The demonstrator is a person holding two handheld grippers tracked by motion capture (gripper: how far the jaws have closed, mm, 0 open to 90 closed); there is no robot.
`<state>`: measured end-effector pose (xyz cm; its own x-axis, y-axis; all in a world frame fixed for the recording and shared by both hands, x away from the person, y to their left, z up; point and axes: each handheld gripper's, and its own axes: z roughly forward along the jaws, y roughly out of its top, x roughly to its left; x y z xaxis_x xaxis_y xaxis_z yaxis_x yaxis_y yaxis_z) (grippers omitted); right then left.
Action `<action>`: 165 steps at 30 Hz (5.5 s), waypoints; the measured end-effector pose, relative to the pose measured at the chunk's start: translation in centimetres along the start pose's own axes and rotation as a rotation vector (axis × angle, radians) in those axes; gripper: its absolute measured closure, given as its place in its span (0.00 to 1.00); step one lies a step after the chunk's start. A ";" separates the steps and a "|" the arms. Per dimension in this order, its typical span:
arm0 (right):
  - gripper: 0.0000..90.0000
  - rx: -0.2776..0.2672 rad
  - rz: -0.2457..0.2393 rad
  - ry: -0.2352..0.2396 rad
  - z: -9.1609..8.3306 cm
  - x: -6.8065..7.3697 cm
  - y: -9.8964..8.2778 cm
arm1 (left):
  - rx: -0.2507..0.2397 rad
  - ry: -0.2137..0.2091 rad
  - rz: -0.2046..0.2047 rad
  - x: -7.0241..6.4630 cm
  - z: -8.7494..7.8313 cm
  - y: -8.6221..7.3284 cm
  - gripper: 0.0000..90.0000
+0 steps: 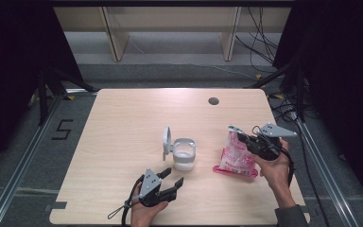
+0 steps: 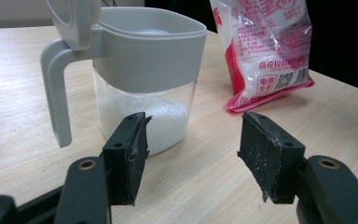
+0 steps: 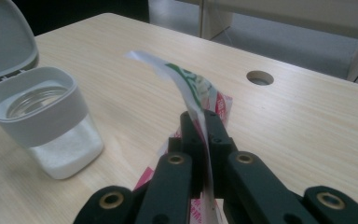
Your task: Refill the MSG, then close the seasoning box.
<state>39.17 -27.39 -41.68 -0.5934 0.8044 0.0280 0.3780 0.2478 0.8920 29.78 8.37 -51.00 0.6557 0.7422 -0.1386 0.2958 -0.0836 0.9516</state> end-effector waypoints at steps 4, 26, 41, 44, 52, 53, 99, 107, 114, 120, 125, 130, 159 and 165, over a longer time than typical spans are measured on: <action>1.00 0.016 0.000 -0.025 0.2 -0.3 -0.4 | 0.010 0.006 0.003 0.2 -0.2 0.2 0.46; 0.97 0.079 0.016 -0.096 1.2 -1.6 -2.0 | 0.004 0.064 0.015 2.0 -1.9 1.6 0.45; 0.69 0.099 0.064 -0.136 1.4 -2.4 -3.1 | 0.015 0.108 0.026 3.4 -2.3 2.3 0.46; 0.63 0.110 0.112 -0.150 1.2 -2.2 -3.2 | 0.018 0.114 0.032 3.7 -2.3 2.3 0.46; 0.51 0.081 0.125 -0.175 0.5 -2.5 -3.4 | 0.017 0.118 0.030 4.3 -2.3 2.5 0.46; 0.49 0.086 0.127 -0.181 0.5 -2.4 -3.5 | 0.025 0.123 0.034 4.4 -2.3 2.5 0.46; 0.44 0.111 0.061 -0.049 -0.3 3.7 -5.0 | 0.024 0.139 0.135 6.3 -1.8 5.5 0.93; 0.44 0.097 0.045 -0.024 -0.2 4.4 -5.2 | 0.016 0.142 0.141 6.2 -1.7 6.3 0.95; 0.44 0.111 0.042 -0.016 -0.3 5.0 -5.4 | 0.013 0.127 0.136 6.3 -1.4 6.6 0.96; 0.44 0.107 0.017 -0.011 -0.4 4.8 -5.5 | 0.016 0.126 0.142 6.4 -1.2 6.8 0.95; 0.44 0.101 0.025 0.000 -0.4 5.0 -5.6 | 0.017 0.131 0.142 6.1 -1.3 6.9 0.95; 0.44 0.108 0.009 0.008 -0.6 5.0 -5.6 | 0.017 0.132 0.146 6.0 -1.2 7.0 0.95; 0.44 0.113 -0.005 0.025 -0.9 5.6 -6.1 | 0.004 0.110 0.176 5.0 -0.2 8.1 0.96; 0.44 0.111 0.026 0.016 -1.0 5.9 -6.2 | -0.011 0.102 0.214 5.0 -0.1 8.5 0.96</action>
<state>32.64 -24.75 -46.56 -0.5934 0.8027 0.0590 0.4695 0.2857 0.8355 35.48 11.46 -43.58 0.6287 0.7718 0.0951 0.1495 -0.2399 0.9592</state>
